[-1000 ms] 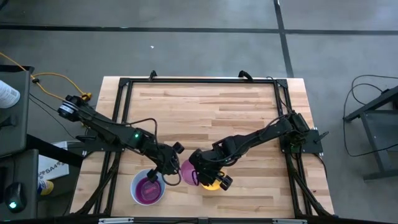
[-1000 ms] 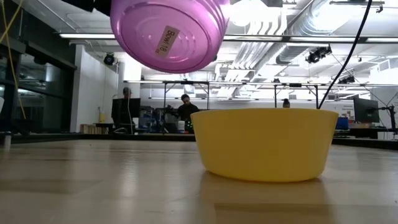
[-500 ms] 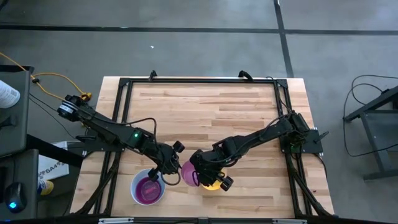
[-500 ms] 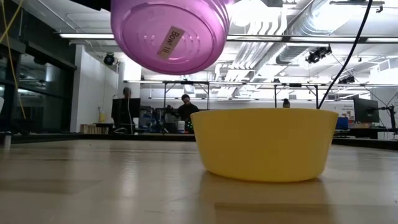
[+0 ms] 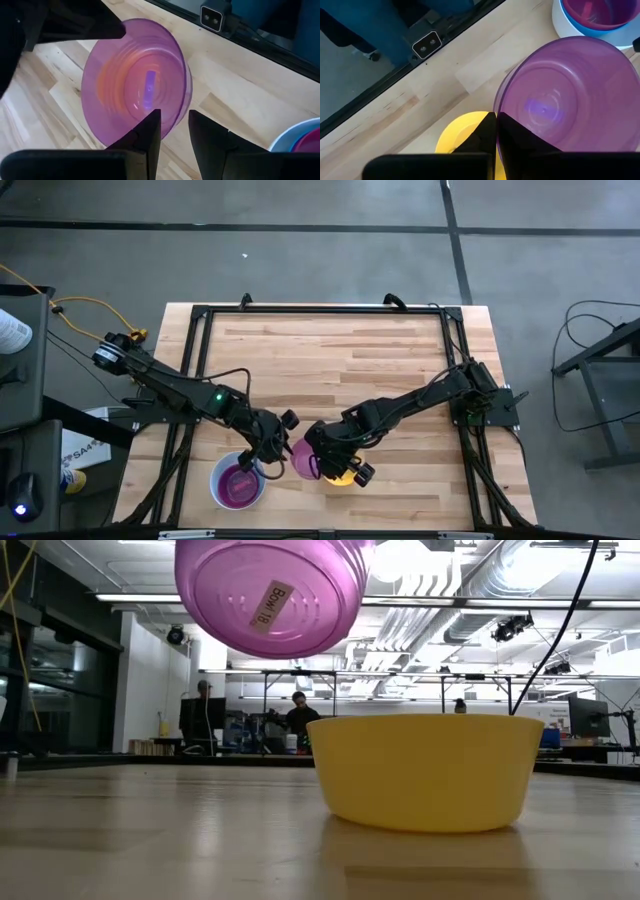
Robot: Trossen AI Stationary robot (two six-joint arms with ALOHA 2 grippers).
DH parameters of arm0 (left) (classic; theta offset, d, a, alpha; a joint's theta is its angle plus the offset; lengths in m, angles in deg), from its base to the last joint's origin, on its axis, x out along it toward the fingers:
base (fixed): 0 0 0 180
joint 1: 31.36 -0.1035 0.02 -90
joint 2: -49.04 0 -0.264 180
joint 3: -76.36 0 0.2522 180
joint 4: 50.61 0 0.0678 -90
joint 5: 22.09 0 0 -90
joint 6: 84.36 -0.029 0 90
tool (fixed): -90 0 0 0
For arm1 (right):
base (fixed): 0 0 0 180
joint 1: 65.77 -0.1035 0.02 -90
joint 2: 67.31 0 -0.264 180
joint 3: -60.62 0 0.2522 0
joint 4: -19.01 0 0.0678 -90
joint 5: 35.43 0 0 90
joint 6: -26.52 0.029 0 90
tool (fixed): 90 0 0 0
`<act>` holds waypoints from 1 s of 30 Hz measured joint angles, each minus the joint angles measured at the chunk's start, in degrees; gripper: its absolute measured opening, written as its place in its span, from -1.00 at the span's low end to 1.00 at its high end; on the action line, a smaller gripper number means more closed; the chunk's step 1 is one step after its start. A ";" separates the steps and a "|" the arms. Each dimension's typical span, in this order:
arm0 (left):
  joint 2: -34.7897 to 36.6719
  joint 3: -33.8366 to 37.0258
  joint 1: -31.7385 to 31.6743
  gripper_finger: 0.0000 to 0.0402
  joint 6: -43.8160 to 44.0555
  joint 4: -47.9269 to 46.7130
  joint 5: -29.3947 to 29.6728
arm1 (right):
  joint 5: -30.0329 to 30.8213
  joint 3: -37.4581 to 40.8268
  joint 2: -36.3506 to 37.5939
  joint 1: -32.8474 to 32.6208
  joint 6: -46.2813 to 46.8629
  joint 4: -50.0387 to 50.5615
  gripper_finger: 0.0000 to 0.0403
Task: Nest bowls inside each other
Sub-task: Stack the purple bowl on the pink bowl
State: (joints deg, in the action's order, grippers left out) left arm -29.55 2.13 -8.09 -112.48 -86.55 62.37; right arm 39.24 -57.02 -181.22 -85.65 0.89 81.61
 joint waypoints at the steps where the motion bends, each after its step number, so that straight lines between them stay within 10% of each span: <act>1: -0.02 0.00 0.00 -0.50 -0.22 -0.02 0.00 | 0.00 0.00 0.00 0.00 -0.04 -0.18 -0.98; 19: -3.74 -0.04 0.00 -0.52 -3.32 0.27 0.61 | 0.00 0.00 0.00 0.00 0.00 -0.65 -0.98; 30: -3.76 -0.04 0.10 -0.97 -3.91 -0.72 -1.35 | 0.24 -0.01 0.00 0.07 0.00 -0.75 -0.98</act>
State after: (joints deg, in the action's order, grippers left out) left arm -33.31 2.09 -7.98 -116.39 -87.27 61.01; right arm 39.48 -57.03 -181.22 -85.59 0.89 80.86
